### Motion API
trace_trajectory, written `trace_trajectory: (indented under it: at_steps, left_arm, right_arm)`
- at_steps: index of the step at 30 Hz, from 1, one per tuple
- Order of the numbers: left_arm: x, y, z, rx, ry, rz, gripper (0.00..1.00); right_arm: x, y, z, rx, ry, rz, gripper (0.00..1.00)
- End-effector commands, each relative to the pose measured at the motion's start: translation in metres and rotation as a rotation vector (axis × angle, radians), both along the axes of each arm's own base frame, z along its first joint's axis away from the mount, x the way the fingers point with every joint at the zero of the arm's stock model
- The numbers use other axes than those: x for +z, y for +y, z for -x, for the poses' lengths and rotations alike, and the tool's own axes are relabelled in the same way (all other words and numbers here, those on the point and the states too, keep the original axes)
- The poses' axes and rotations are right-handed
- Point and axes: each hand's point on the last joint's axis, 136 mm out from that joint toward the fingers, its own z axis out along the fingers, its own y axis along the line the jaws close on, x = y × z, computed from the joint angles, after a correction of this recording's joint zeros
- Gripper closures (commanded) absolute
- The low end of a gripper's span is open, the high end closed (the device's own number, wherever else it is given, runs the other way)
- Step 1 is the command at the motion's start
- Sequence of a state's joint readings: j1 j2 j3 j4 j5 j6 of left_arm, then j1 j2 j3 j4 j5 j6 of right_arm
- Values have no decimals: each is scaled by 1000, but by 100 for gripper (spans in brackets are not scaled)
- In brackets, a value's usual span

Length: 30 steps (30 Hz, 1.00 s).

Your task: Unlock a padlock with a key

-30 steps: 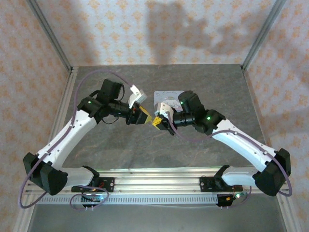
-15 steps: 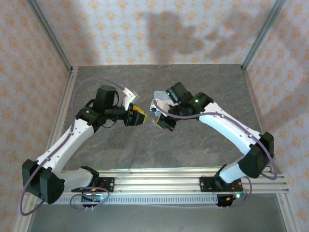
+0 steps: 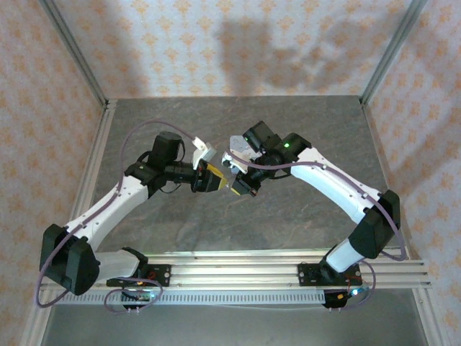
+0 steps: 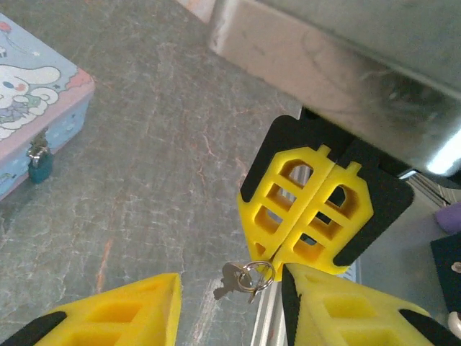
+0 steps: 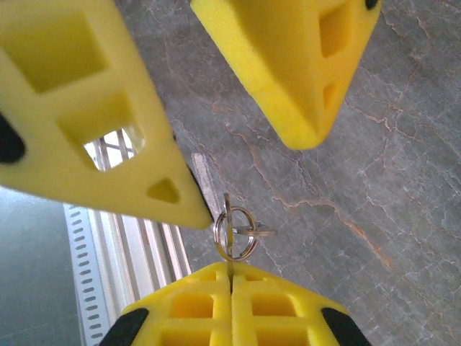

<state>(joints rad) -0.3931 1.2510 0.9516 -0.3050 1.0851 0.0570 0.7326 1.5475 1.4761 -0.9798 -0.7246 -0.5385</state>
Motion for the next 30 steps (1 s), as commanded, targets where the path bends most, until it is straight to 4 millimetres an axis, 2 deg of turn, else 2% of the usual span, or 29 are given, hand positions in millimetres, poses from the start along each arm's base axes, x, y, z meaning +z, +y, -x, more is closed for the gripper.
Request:
trace_trajectory:
  at_steps: [1,10,11,14,16,21,23,26,28,30]
  left_arm:
    - [7,-6,6,-61,-29,33,61]
    - [-2,-11,13,-102,12,13,63]
    - [-2,-12,14,-104,16,13,66]
    - [-2,-13,13,-106,27,11,86]
    - [-1,-13,11,-100,38,11,92]
    - [-3,-14,6,-67,72,2,100]
    - [-5,-13,3,-46,86,-6,100]
    - [-8,-13,-3,-17,106,-9,100]
    - [-9,-12,-6,4,111,-3,100]
    - [-10,-11,-11,35,119,-3,100]
  right_arm:
    - [17,5,1,4,-13,-49,100]
    - [20,5,0,-3,-17,-86,100]
    - [20,5,0,-5,-14,-89,100]
    - [19,4,0,-6,-10,-91,100]
    - [18,4,0,-7,-9,-89,100]
    - [15,2,-3,-24,-20,-96,100]
    - [16,1,-9,-55,-37,-110,100]
    - [25,-2,-19,-114,-74,-165,89]
    - [33,-5,-26,-157,-99,-217,85]
    - [43,-11,-35,-224,-119,-270,70]
